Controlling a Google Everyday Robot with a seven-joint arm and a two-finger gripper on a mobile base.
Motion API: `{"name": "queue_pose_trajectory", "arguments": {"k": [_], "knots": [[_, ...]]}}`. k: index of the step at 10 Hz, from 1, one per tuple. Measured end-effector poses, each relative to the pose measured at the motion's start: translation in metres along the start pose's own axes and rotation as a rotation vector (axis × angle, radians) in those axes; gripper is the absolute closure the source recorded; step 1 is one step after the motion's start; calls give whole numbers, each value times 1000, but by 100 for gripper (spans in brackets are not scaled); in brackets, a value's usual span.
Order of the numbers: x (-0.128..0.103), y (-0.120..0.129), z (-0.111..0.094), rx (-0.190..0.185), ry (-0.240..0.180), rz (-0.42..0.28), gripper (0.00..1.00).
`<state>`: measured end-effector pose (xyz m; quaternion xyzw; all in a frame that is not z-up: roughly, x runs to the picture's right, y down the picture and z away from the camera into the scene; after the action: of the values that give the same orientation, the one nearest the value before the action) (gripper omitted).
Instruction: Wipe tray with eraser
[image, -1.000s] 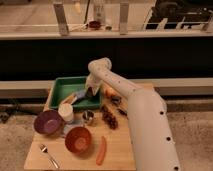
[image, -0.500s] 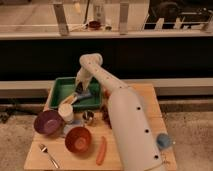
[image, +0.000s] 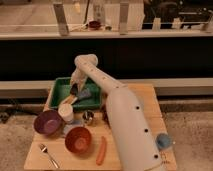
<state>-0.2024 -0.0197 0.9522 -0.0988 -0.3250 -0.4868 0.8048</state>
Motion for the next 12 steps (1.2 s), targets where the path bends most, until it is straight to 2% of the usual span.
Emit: {"name": "queue_pose_trajectory", "arguments": {"k": [3,5,7,9,11,12], "knots": [[-29,8,-4,7,-13,-40,100],[-45,32,-7,-3,-17,-18,100],[-33,61,-12,-10,-11,40,100],[-4,93,-20,-23,14,115,100],[17,103,-22,-32,37,158,100],[26,101,-21,-34,45,166,100]]}}
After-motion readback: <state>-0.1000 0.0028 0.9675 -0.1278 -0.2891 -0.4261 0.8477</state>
